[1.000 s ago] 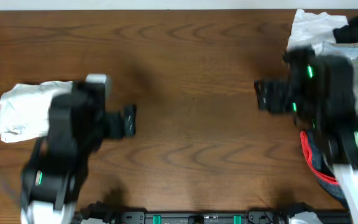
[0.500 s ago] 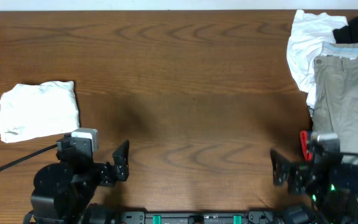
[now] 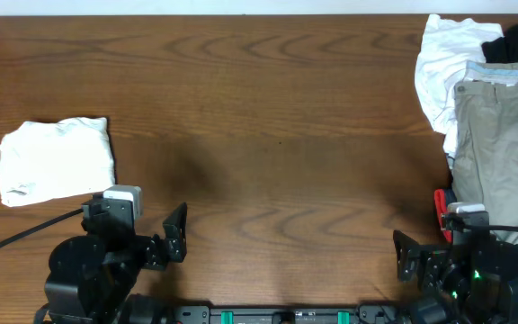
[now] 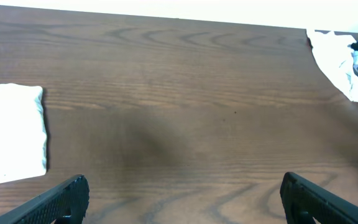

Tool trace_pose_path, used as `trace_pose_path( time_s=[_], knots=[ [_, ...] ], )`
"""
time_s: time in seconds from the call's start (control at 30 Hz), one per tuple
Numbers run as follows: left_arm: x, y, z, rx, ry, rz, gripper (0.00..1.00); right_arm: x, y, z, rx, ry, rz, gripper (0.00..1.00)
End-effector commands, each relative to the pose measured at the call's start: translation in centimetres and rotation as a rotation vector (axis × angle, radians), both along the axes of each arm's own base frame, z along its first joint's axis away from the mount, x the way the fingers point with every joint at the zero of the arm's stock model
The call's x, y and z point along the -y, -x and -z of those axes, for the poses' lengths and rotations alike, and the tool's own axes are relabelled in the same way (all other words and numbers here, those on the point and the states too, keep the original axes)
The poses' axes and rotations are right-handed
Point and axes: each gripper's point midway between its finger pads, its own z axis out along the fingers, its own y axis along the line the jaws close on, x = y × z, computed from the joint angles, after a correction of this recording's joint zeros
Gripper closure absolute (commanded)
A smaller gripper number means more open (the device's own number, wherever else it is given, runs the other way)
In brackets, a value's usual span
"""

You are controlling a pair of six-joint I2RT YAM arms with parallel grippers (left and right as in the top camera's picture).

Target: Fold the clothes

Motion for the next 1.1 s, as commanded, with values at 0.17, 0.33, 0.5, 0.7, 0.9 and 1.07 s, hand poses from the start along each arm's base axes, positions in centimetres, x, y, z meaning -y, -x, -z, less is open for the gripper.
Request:
trace_pose_path(
  time_s=[0.17,0.33,0.5,0.7,0.9,1.07],
  knots=[
    [-0.2,0.0,0.1,0.006,-0.019,0.001,0.02,1.7,1.4,-1.2,0.124,-0.044,0.096,0.01],
    [-0.2,0.0,0.1,0.006,-0.019,0.001,0.02,2.6,1.6,-1.9,0.321,-0.044,0.126,0.01],
    [-0.2,0.0,0.1,0.006,-0.019,0.001,0.02,2.8,-0.4,-1.2,0.433,-0.037,0.148,0.01],
    [-0.2,0.0,0.1,0.006,-0.019,0.001,0.02,2.3,-4.6,-1.0,0.588,0.072,0.092,0.01],
    [-0.2,0.0,0.1,0.006,-0.019,0.001,0.02,1.9,-7.8,1.5,0.675,0.171,0.054,0.01],
    [-0.2,0.0,0.1,0.006,-0.019,0.001,0.02,1.8,-8.6,6.0,0.583,0.185,0.043,0.01]
  ],
)
